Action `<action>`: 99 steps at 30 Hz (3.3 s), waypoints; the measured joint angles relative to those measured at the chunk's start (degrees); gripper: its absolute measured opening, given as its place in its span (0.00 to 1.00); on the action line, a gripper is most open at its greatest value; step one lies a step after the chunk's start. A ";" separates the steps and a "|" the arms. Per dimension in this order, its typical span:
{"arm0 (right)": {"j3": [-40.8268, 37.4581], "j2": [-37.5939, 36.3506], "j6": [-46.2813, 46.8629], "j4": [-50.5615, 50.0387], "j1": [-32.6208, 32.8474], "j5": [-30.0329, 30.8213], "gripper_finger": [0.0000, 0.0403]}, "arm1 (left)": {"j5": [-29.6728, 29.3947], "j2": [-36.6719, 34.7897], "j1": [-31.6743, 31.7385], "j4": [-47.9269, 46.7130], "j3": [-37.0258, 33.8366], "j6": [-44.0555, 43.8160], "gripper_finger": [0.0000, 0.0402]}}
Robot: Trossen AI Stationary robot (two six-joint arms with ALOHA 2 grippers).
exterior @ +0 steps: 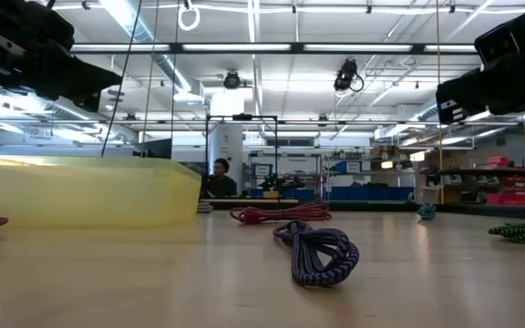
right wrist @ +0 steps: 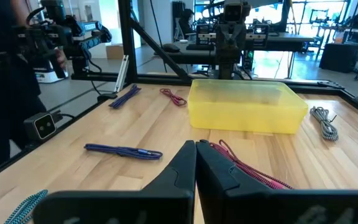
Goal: Pick and place USB-C Cables
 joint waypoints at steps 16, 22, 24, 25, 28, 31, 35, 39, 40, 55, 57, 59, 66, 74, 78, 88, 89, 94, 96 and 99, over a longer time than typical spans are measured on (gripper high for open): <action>0.00 -0.01 0.00 -0.01 0.00 -0.02 0.03 | -0.24 0.00 0.00 2.93 -0.02 -31.37 0.06; 0.00 -0.02 0.00 0.00 0.00 0.00 0.03 | -0.42 0.02 0.00 8.72 -0.04 -26.21 0.06; 0.00 -0.01 0.00 0.01 0.00 0.00 0.03 | -0.42 0.00 0.00 11.48 -0.02 -24.13 0.06; 0.00 -0.01 0.00 0.00 -0.01 -0.01 0.03 | -0.42 0.00 0.00 12.28 -0.02 -23.73 0.06; 0.00 0.00 0.01 0.02 -0.02 0.00 0.03 | -0.45 0.00 0.07 17.27 -0.04 -24.99 0.06; 0.00 0.00 0.00 0.03 -0.01 0.00 0.03 | -1.64 0.02 0.04 23.70 -0.04 -27.24 0.06; 0.00 0.00 0.00 0.09 -0.02 -0.01 0.03 | -4.80 0.00 0.04 33.39 -0.04 -26.21 0.06; 0.00 0.00 -0.03 0.17 -0.01 0.05 0.03 | -5.41 0.00 0.04 38.34 -0.02 -23.77 0.06; 0.00 0.00 -0.59 0.55 0.00 0.53 0.03 | -5.42 0.00 0.04 38.70 -0.02 -23.54 0.06; 0.03 0.11 18.01 54.71 0.00 4.16 0.03 | -12.72 0.00 0.04 39.44 -0.02 -23.78 0.06; 0.03 0.11 22.65 61.02 0.00 5.42 0.03 | -13.08 0.00 0.04 39.45 -0.02 -23.54 0.06; 0.03 0.11 27.74 64.75 0.00 6.60 0.03 | -14.15 0.00 0.04 39.44 -0.02 -23.50 0.06; 0.03 0.11 30.48 66.40 0.00 4.83 0.03 | -24.81 0.00 0.04 33.77 0.00 -23.11 0.04; 0.03 0.11 37.38 65.81 0.00 5.99 0.03 | -31.33 0.65 0.04 19.01 -0.02 -29.93 0.05; 0.03 0.11 35.36 62.79 0.00 6.72 0.03 | -29.17 2.81 -0.02 16.29 1.44 -29.98 0.07; 0.03 0.22 34.95 50.96 0.00 21.06 0.03 | -15.74 17.31 -0.38 -14.78 28.75 -29.08 0.01; 0.03 0.22 34.97 51.00 0.00 21.07 0.03 | -15.65 19.79 -0.81 -19.65 32.59 -28.59 0.01; 0.03 0.21 34.97 53.07 0.00 21.08 0.03 | -17.26 34.12 -3.00 -51.07 53.22 -31.88 0.06; 0.03 0.21 34.97 54.05 -0.01 21.10 0.03 | -17.16 39.79 -4.16 -63.00 59.64 -36.57 0.06; 0.03 0.20 34.97 56.03 -0.01 21.31 0.03 | -15.04 47.20 -6.64 -75.57 66.53 -42.97 0.06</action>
